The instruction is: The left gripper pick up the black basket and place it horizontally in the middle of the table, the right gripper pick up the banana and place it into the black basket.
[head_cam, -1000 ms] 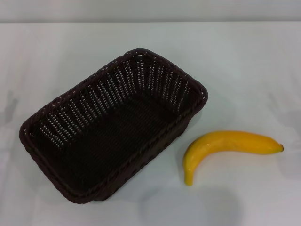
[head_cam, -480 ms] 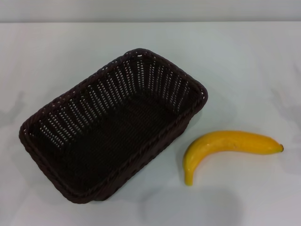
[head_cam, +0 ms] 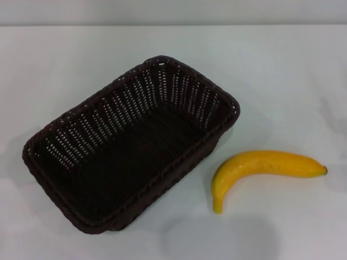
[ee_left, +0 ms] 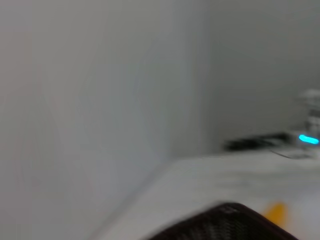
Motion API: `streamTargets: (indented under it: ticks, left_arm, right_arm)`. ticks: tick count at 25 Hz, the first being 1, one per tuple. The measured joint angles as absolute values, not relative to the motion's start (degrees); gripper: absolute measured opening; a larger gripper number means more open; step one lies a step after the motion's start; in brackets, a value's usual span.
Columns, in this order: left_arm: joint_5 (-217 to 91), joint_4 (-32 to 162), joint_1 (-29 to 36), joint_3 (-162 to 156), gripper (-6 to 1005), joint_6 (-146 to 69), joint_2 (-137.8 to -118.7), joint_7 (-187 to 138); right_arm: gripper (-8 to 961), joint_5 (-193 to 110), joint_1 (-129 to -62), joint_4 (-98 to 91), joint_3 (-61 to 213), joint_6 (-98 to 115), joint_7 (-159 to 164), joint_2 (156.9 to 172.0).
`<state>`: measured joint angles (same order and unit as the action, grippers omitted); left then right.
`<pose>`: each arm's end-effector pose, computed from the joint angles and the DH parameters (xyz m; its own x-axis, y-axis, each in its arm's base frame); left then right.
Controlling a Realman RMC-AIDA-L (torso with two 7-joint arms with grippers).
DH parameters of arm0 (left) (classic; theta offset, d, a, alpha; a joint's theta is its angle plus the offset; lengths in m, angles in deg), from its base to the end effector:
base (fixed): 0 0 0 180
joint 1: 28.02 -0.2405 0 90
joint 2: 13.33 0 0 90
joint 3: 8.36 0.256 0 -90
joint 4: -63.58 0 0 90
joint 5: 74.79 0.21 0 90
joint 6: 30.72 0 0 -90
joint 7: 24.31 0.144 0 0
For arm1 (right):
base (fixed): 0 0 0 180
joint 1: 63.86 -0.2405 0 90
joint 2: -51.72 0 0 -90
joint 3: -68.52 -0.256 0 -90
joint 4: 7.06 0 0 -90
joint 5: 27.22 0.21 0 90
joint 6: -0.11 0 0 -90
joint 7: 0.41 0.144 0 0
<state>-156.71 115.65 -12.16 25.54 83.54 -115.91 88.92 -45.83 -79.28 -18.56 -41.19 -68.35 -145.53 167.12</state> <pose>-0.2987 0.2594 0.1778 0.8811 -0.1094 0.4600 0.1047 -0.9036 -0.4155 0.3851 0.2938 0.0486 0.5528 0.0092 -0.8332 -0.8289 -0.0969 -0.5510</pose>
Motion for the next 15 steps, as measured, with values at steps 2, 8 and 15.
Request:
streamTargets:
  ticks: [2, 8, 15]
  left_arm:
    - [-155.5, 122.2, -11.2, 27.2, 871, 85.7, -113.73, 82.8]
    - [-150.3, 137.2, -5.1, 37.0, 870, 85.8, -110.78, 68.6]
    - [-140.2, 136.4, 5.5, 55.3, 871, 86.1, -111.37, 60.2]
  right_arm:
    - [875, -45.8, -79.4, -18.6, -41.4, -68.1, -145.5, 167.11]
    - [875, -45.8, -79.8, -18.7, -43.1, -68.0, -145.5, 167.13]
    - [875, -45.9, -80.4, -18.7, -43.2, -68.0, -145.5, 167.24]
